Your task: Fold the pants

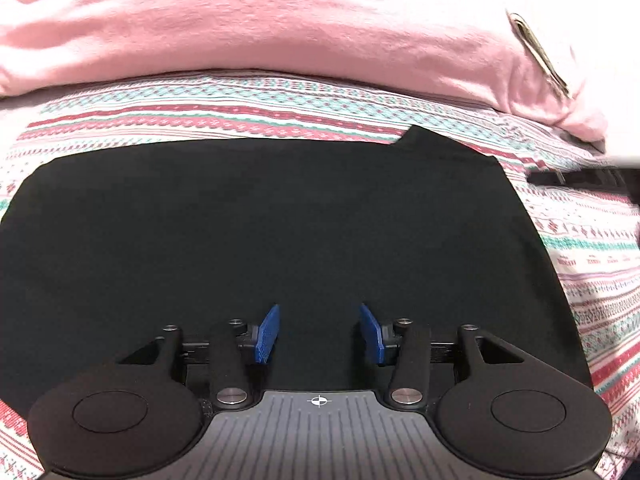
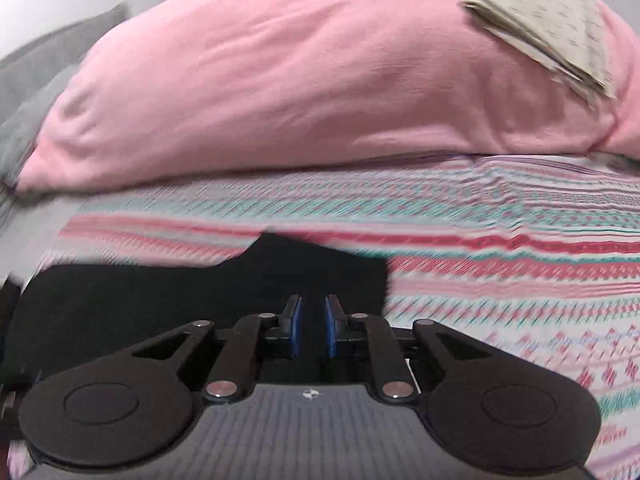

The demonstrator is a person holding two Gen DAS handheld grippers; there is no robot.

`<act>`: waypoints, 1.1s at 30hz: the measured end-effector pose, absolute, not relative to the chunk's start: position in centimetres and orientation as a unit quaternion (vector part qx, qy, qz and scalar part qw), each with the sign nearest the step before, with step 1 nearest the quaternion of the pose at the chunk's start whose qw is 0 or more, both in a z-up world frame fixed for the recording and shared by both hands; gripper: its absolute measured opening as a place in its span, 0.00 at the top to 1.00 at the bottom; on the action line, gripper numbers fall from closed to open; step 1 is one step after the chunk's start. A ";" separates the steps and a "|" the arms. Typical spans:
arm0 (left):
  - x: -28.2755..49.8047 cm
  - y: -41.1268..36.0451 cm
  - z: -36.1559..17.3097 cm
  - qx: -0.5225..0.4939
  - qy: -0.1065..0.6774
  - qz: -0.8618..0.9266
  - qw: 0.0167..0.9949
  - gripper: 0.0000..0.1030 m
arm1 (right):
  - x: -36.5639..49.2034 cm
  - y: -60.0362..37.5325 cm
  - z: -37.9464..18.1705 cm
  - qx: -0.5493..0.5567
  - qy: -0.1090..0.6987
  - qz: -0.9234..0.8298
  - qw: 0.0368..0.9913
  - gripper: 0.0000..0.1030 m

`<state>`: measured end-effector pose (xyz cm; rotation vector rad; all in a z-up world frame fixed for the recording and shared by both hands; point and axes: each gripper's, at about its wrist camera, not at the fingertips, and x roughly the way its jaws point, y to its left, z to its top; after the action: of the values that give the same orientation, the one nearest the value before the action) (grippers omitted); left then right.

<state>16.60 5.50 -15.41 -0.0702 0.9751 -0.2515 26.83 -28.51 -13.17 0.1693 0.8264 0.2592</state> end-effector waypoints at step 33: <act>16.1 9.1 -16.4 -0.044 0.467 -0.094 0.878 0.52 | 8.6 -23.8 -16.7 0.021 0.492 0.154 0.857 0.83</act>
<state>16.07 9.11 -16.36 -0.0908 0.9741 -0.1967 8.61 -23.84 -16.69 0.0443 1.0332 0.3241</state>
